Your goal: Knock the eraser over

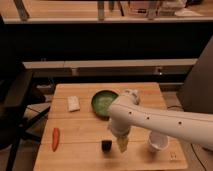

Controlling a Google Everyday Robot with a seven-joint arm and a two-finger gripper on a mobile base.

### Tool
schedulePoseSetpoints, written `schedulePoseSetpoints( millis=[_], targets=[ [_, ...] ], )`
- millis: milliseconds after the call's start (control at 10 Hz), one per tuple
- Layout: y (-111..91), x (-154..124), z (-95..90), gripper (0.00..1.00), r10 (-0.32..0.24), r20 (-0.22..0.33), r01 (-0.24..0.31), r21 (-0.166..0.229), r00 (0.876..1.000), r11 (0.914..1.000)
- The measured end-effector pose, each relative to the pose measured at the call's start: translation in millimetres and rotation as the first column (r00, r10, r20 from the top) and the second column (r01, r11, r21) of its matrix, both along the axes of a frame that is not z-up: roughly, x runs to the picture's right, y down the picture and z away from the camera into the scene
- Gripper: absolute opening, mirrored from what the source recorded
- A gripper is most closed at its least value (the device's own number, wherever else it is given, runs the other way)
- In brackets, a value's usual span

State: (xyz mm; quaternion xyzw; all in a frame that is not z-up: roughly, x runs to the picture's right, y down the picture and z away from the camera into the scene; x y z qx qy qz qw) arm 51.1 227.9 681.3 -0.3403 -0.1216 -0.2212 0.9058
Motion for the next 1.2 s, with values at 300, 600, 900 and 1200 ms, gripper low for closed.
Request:
schedulePoseSetpoints(
  millis=[300, 600, 900, 1200],
  targets=[
    [1, -4, 0.3, 0.55, -0.005, 0.008, 0.005, -0.005, 1.000, 1.0000],
    [0, -6, 0.3, 0.29, -0.008, 0.013, 0.008, -0.006, 1.000, 0.9999],
    [-1, -13, 0.7, 0.04, -0.019, 0.022, 0.019, -0.002, 1.000, 0.9998],
    [0, -27, 0.3, 0.02, -0.042, 0.031, 0.042, -0.003, 0.999, 0.9991]
  ],
)
